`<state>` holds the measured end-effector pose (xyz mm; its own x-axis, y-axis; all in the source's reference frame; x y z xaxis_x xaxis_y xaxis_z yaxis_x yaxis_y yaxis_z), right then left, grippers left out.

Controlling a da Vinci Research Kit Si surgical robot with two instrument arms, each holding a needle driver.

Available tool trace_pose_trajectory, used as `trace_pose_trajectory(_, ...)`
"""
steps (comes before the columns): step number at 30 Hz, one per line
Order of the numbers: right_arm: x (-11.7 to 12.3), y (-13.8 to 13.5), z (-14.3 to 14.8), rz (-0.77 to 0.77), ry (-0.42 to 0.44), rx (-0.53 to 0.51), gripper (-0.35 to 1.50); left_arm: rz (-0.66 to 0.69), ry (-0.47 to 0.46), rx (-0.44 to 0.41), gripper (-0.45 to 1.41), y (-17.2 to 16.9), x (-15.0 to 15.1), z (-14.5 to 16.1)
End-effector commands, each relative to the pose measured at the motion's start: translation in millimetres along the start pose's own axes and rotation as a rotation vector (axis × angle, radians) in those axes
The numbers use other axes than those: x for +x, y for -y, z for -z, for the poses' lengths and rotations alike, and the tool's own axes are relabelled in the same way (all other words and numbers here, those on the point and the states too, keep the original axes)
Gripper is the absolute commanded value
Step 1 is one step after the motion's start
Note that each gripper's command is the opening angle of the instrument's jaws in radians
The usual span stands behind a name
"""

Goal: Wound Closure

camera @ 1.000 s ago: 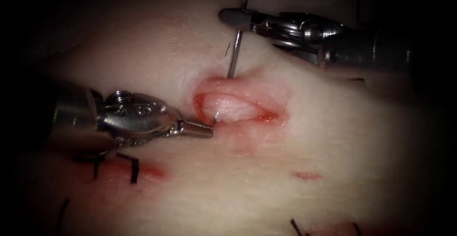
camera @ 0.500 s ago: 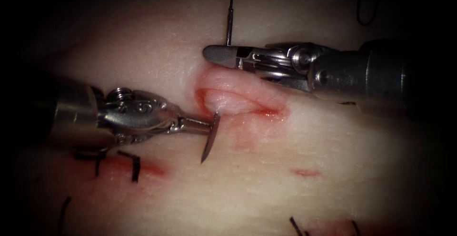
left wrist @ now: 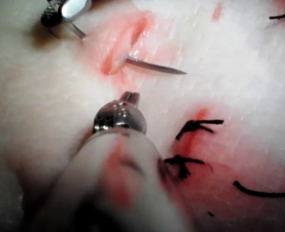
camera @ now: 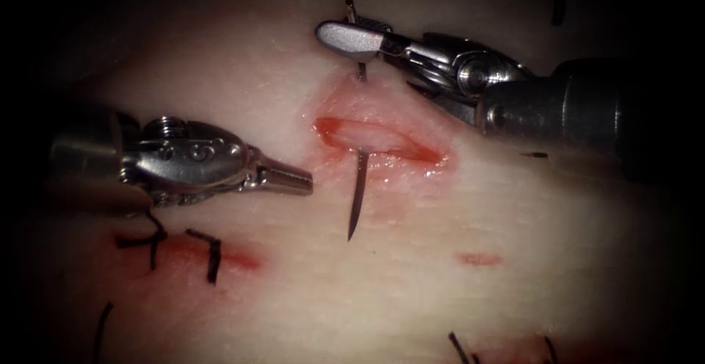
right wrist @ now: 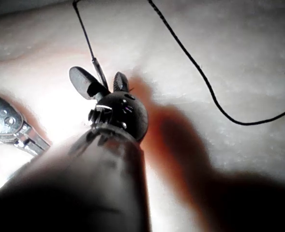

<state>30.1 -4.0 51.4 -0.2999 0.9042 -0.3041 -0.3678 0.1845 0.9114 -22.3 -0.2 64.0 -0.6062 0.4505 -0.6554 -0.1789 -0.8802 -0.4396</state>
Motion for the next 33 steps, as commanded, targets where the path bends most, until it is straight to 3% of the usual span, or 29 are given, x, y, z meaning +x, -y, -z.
trace_pose_trajectory(1,1.2,-0.7,-0.1,0.009,-0.015,0.003,1.40,-0.036,-0.020,0.001,0.09,0.2,0.2,-0.8)
trace_pose_trajectory(7,4.1,-2.6,3.5,0.003,-0.059,0.013,1.28,-0.284,-0.028,0.029,0.16,0.3,1.2,-2.3)
trace_pose_trajectory(11,4.9,-3.3,5.6,0.010,-0.082,-0.018,1.15,-0.461,-0.134,0.036,0.17,-0.1,1.7,-4.1)
trace_pose_trajectory(23,4.3,-3.4,6.4,0.018,-0.092,-0.032,0.81,-0.666,-0.133,0.085,0.22,-0.9,-0.2,-5.5)
trace_pose_trajectory(33,3.3,-3.8,6.2,0.031,-0.072,-0.033,0.38,-0.703,-0.142,0.198,0.96,-0.8,-0.2,-4.7)
